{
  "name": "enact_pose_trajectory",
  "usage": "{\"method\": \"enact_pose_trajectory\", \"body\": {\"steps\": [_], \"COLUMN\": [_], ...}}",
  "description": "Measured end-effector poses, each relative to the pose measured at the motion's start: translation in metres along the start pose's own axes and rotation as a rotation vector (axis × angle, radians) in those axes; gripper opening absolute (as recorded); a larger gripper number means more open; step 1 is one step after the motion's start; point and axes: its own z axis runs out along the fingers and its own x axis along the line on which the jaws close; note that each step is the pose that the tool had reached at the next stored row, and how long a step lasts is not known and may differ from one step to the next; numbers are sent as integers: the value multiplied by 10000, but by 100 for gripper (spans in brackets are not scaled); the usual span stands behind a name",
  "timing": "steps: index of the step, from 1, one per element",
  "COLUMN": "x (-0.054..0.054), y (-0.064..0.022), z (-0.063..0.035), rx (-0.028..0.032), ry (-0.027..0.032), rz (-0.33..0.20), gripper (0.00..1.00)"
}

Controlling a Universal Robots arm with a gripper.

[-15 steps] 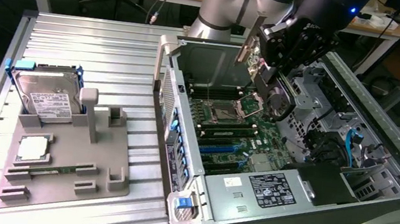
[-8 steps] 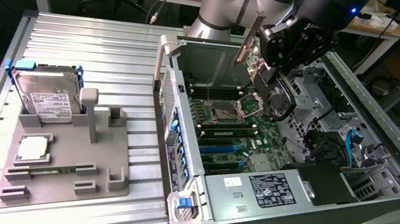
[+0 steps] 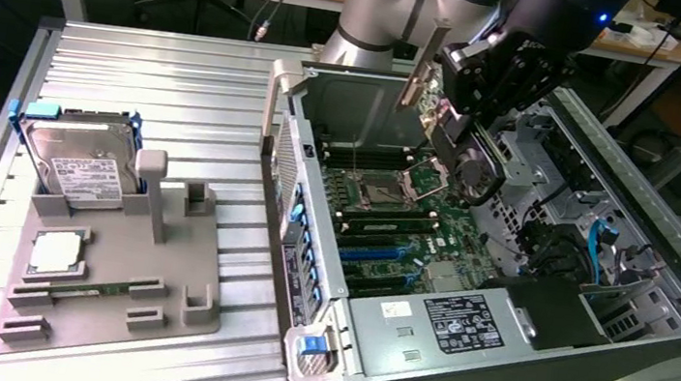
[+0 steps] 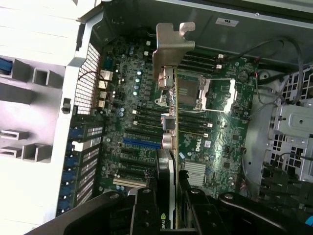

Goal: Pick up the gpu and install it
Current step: 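Insert the gpu into the slot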

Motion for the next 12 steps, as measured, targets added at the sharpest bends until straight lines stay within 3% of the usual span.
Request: {"method": "enact_pose_trajectory", "body": {"steps": [12], "x": [0], "y": [0], "z": [0], "rx": [-2], "ry": [20], "rz": [-319], "gripper": [27]}}
